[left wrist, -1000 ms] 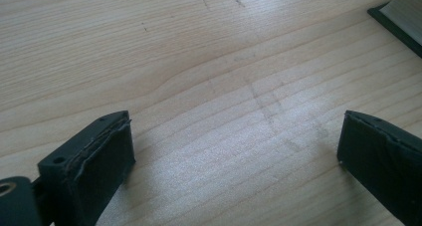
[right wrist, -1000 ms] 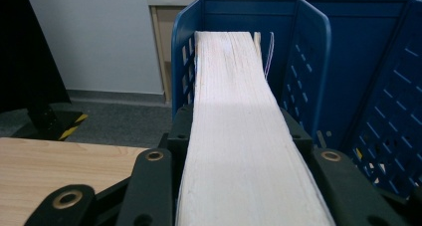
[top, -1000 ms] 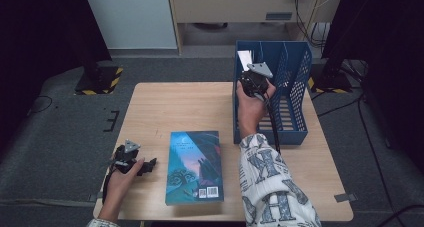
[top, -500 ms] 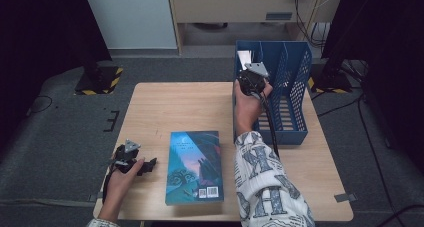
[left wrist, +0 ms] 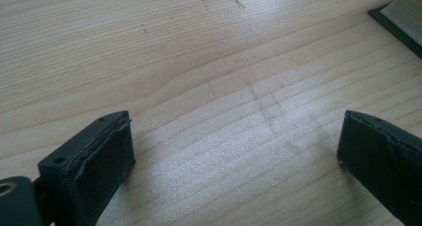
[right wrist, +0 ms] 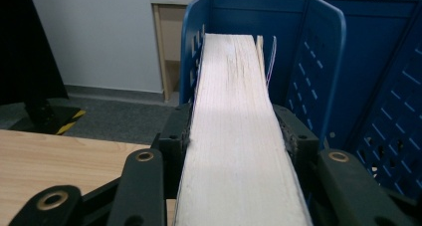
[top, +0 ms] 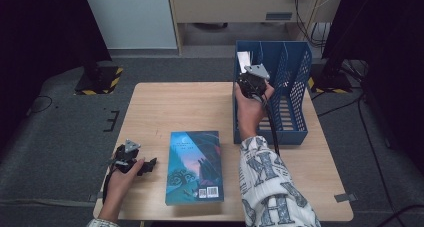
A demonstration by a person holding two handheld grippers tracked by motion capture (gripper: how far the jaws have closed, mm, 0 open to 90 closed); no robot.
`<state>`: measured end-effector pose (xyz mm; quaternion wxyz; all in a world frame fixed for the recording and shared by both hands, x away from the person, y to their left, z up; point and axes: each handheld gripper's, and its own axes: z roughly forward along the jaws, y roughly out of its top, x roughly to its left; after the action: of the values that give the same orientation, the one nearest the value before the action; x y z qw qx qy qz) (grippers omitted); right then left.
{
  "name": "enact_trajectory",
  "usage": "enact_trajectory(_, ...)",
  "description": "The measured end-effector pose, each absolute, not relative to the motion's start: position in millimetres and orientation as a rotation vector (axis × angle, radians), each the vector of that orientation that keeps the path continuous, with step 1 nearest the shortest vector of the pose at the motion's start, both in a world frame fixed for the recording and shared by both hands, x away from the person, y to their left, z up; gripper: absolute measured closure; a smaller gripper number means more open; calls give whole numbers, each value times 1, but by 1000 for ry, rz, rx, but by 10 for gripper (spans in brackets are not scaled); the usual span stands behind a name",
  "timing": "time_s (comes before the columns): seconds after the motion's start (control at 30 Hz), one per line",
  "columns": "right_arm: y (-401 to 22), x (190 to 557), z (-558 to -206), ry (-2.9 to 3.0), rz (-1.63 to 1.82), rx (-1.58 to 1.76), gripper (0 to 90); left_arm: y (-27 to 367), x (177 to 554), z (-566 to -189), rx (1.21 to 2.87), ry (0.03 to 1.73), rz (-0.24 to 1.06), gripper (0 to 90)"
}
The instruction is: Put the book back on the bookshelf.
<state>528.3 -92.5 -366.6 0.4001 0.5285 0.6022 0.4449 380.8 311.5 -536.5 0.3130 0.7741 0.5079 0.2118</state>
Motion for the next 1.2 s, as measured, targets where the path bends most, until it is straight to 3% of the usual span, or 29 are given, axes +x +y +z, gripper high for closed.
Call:
enact_trajectory(0.57, -104, 501, -365, 1622, 1200, 1318, 503, 311, 382, -536, 2042, 1341, 557, 6)
enact_trajectory(1.2, -95, 495, -362, 1657, 1222, 1314, 457, 310, 382, -537, 2031, 1344, 558, 8)
